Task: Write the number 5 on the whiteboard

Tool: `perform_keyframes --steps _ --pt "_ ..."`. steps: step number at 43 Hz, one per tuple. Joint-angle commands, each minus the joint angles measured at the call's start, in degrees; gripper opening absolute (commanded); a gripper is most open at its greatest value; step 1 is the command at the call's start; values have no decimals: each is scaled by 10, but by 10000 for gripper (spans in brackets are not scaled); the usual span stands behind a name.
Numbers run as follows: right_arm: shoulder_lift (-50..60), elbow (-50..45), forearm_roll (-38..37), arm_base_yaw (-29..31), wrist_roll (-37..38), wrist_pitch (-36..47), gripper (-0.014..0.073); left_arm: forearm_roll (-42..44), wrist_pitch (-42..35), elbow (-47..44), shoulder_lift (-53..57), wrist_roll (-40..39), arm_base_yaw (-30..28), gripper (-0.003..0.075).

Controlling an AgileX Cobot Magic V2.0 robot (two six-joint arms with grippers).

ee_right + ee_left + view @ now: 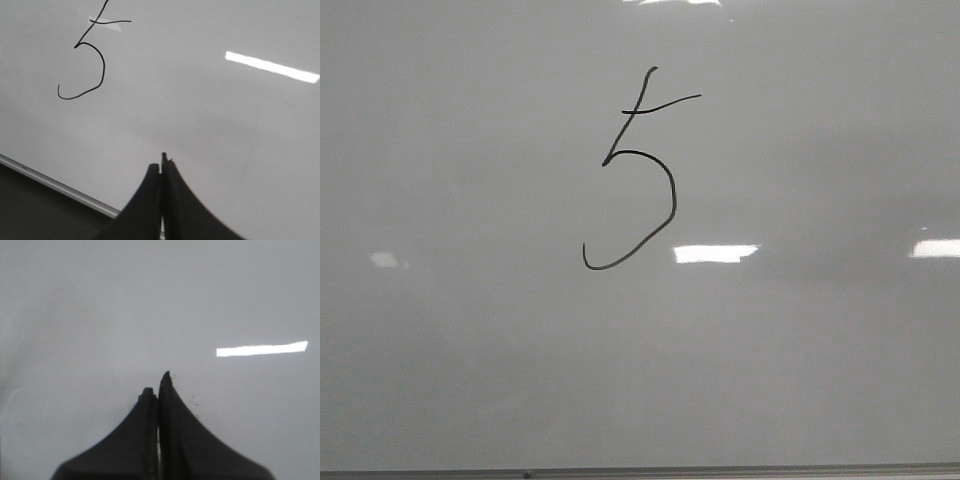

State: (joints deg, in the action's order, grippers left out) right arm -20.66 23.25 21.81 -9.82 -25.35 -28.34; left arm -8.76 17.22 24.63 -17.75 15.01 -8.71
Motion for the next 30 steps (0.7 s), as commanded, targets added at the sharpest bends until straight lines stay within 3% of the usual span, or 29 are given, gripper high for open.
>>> perform_keyframes --steps 1,8,17,30 --pt "-1 16 12 3 0 42 -68 52 -69 -14 18 -58 35 -20" --pt "-1 16 12 3 0 42 -68 72 -82 -90 94 -84 95 -20" --pt "-1 16 12 3 0 42 -68 67 -82 -191 192 -124 97 -20" --pt "-1 16 12 3 0 40 -68 56 -160 -252 190 -128 94 -20"
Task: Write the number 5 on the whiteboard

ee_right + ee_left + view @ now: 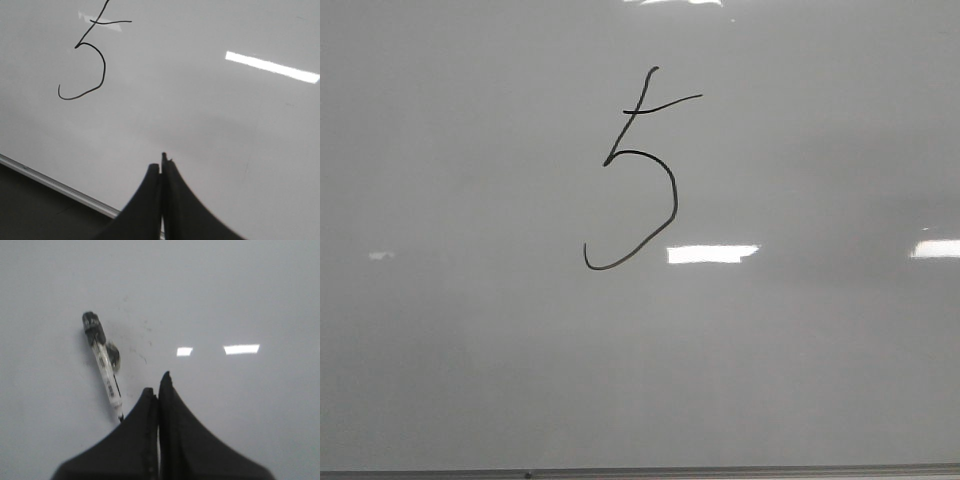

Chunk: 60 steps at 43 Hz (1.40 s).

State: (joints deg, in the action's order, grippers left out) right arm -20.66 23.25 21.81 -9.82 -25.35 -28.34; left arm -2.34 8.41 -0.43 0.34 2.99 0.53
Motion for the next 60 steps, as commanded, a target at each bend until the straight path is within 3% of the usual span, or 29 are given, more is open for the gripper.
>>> perform_keyframes --steps 1,40,48,60 --pt "-1 16 12 3 0 40 -68 -8 -76 -2 9 -8 2 -20" --pt "-1 14 12 3 0 39 -68 -8 -72 -2 8 -8 2 -20" --pt "3 -1 -9 3 3 86 -68 -8 -71 -2 8 -8 2 -20" --pt "77 -100 -119 40 162 234 -68 -8 -71 -2 8 -8 2 -20"
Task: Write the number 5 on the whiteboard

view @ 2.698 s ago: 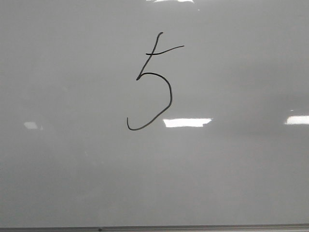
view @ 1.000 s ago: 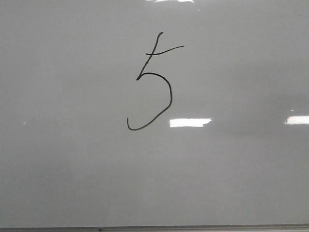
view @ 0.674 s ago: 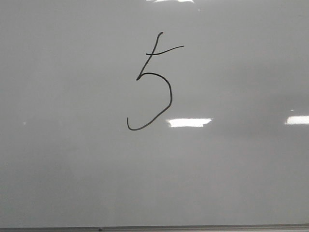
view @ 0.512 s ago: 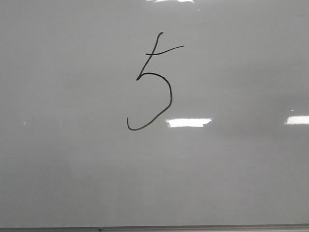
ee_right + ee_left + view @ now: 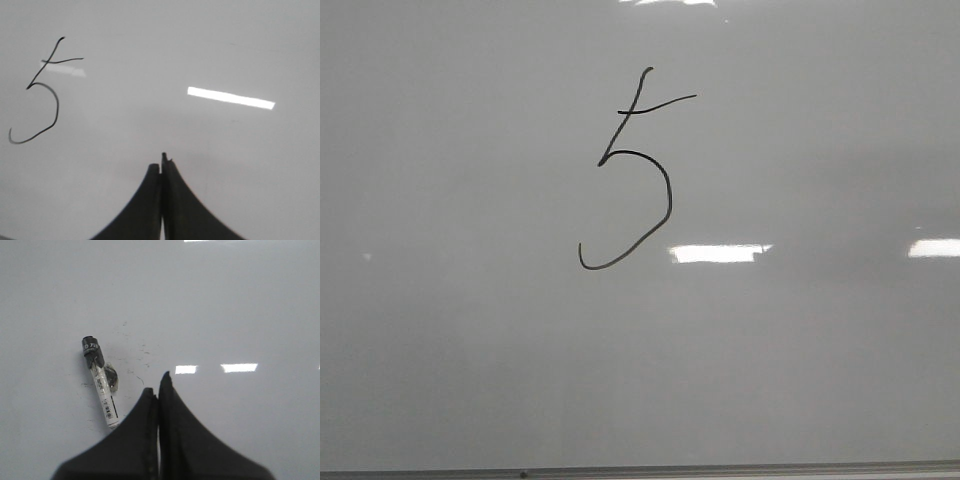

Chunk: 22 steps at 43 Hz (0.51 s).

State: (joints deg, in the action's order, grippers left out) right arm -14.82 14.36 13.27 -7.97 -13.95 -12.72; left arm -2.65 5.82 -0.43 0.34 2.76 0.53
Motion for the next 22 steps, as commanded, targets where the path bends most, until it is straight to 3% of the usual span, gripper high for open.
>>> perform_keyframes --steps 1,15,22 --pt "27 -19 -38 28 55 78 -68 -5 -45 -2 8 -6 2 -20" --pt "166 -141 -46 69 66 55 -68 -5 -45 -2 8 -6 2 -20" --pt "163 -151 -46 69 68 34 -68 -5 -45 -2 8 -6 2 -20"
